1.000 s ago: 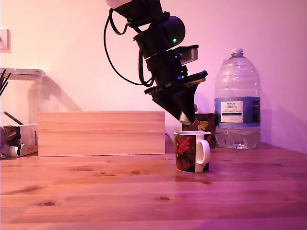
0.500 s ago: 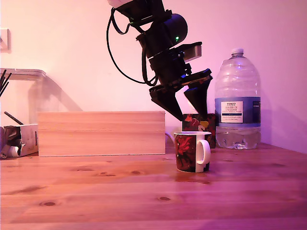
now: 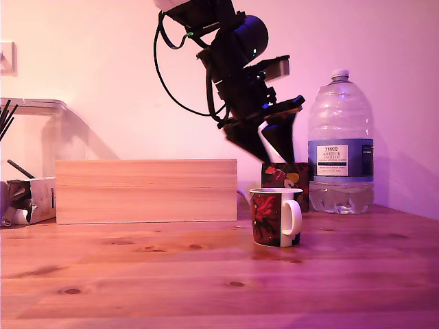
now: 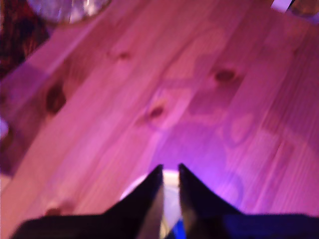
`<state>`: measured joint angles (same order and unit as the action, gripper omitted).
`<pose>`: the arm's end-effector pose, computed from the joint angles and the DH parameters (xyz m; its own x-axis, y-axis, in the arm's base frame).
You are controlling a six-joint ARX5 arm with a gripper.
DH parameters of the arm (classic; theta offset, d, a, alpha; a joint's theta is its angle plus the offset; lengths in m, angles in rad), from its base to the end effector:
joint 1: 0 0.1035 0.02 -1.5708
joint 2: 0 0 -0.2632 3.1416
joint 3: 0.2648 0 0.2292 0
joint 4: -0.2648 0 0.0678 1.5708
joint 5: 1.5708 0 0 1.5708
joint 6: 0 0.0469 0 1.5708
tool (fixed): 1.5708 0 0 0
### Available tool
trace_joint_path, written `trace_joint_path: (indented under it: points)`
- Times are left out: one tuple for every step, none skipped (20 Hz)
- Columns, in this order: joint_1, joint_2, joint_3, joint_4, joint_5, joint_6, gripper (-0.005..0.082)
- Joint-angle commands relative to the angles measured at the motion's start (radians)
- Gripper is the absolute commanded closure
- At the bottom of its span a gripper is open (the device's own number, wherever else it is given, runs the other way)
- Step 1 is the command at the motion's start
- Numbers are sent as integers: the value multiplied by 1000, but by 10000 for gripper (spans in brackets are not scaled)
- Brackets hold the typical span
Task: Pick up the coffee capsules from the table one by one and drop them inside the nearest coffee cup
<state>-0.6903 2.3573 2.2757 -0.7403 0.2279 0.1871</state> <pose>0.3857 -0.3323 0.2480 0.3675 -0.5965 -0.7135 0.8311 0.5550 -0.0360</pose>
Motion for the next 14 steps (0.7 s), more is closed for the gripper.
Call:
trace_joint_path:
  points:
    - [5,-35,0,18,10,5,767]
    - [8,-49,-3,26,21,5,767]
    - [9,-66,-16,45,28,5,767]
    - [9,-89,-43,81,39,4,768]
    - [9,-117,-84,123,41,3,768]
    - [9,-162,-145,175,41,3,768]
    - [9,-204,-216,237,42,0,768]
    - [11,-255,-300,310,41,-8,770]
    - [16,-312,-394,382,41,-8,780]
    - [25,-372,-489,448,41,-19,784]
    - [33,-431,-581,518,41,-31,784]
    - [42,-486,-667,583,40,-42,784]
    - [56,-548,-760,644,40,-58,784]
    - [69,-604,-844,690,40,-60,784]
